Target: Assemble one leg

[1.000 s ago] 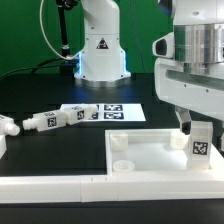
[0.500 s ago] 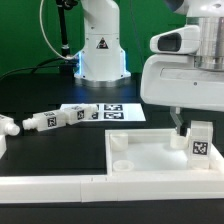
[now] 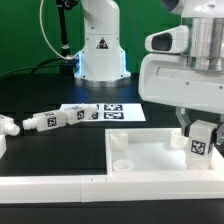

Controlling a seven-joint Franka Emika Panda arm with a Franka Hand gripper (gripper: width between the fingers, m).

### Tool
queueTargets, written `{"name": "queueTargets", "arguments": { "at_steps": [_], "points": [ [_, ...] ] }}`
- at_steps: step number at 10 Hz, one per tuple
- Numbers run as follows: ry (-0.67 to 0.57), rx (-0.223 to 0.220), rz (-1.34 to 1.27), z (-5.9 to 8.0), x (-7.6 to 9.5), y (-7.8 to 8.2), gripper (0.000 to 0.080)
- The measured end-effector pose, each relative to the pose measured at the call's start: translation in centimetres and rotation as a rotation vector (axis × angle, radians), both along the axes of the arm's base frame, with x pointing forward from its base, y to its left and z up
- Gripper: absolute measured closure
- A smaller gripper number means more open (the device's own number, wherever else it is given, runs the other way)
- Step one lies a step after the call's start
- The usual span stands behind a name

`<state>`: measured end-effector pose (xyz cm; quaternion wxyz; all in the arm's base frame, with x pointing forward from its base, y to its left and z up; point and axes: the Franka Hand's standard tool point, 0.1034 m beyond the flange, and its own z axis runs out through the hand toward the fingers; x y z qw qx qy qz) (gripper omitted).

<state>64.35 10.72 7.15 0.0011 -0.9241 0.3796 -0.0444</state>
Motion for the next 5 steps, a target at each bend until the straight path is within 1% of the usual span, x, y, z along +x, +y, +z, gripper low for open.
{"name": "queueTargets", "arguments": {
  "at_steps": [1,2,3,4,5],
  "points": [
    [0.001,0.017,-0.121,-0.03,0.02,-0.2,0.0514],
    [0.012,0.043,-0.275,0.02,0.05,-0.34,0.0514],
    [0.03,0.049,-0.385,0.05,0.12,-0.14,0.0514],
    [0.048,0.073,-0.508,0.06,0.12,0.06,0.0514],
    [0.062,0.108,-0.699,0.08,0.07,0.12,0.0514]
  ]
}}
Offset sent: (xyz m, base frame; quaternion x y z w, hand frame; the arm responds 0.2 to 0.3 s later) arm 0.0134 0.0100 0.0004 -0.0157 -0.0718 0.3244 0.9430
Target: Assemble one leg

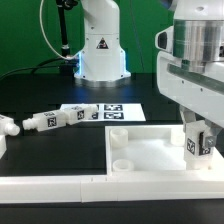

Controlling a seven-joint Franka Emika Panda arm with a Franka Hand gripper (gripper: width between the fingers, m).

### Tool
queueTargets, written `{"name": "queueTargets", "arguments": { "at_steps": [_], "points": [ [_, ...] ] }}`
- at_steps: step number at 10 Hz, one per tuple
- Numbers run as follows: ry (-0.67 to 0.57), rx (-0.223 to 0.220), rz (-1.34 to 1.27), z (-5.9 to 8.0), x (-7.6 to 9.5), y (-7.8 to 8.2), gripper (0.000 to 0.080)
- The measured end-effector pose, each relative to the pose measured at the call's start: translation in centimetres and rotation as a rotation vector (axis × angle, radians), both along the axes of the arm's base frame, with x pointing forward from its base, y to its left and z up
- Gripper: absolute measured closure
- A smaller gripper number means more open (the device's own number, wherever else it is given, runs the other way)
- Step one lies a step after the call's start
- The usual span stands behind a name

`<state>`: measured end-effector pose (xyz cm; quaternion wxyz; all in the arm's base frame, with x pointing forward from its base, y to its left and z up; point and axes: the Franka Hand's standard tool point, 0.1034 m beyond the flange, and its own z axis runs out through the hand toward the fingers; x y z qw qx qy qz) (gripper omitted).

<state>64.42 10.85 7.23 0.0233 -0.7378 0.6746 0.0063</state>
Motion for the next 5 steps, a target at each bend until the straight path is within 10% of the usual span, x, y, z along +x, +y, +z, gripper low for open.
{"name": "queueTargets", "arguments": {
  "at_steps": [5],
  "points": [
    [0.035,0.059,-0.385,-0.02,-0.03,-0.27,0.0512]
  ]
}}
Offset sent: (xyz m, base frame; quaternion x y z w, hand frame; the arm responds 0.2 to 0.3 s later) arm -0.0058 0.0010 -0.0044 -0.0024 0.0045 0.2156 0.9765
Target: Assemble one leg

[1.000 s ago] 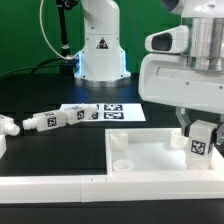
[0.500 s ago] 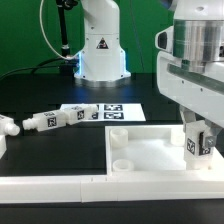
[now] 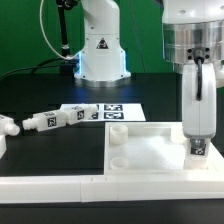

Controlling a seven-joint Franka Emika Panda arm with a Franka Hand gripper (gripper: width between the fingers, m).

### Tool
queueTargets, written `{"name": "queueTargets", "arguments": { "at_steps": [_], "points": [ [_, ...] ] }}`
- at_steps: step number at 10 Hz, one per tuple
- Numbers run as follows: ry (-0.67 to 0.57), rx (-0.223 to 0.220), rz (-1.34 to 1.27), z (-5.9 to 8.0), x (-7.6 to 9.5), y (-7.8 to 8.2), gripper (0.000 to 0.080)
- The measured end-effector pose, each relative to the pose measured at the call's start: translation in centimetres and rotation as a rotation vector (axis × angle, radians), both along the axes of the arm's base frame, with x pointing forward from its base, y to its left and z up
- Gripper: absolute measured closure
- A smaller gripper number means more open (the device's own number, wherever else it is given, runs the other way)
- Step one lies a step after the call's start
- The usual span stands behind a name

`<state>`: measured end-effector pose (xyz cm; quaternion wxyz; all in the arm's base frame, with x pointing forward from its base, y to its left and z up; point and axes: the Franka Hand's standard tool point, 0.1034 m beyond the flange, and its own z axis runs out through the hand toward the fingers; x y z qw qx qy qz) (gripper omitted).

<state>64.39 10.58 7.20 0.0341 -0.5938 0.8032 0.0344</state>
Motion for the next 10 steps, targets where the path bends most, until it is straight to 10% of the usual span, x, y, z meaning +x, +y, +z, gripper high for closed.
{"name": "queueTargets", "arguments": {
  "at_steps": [3,4,6,10],
  "points": [
    [0.003,-0.004,-0.038,0.0,0.0,0.0,0.0446],
    [0.001,-0.004,-0.031,0.1,0.0,0.0,0.0271],
    [-0.034,0.012,0.048,3.0,-0.1,-0.3,0.0176],
    [-0.052,0.021,0.068,4.9,-0.1,-0.8,0.0151]
  ]
}}
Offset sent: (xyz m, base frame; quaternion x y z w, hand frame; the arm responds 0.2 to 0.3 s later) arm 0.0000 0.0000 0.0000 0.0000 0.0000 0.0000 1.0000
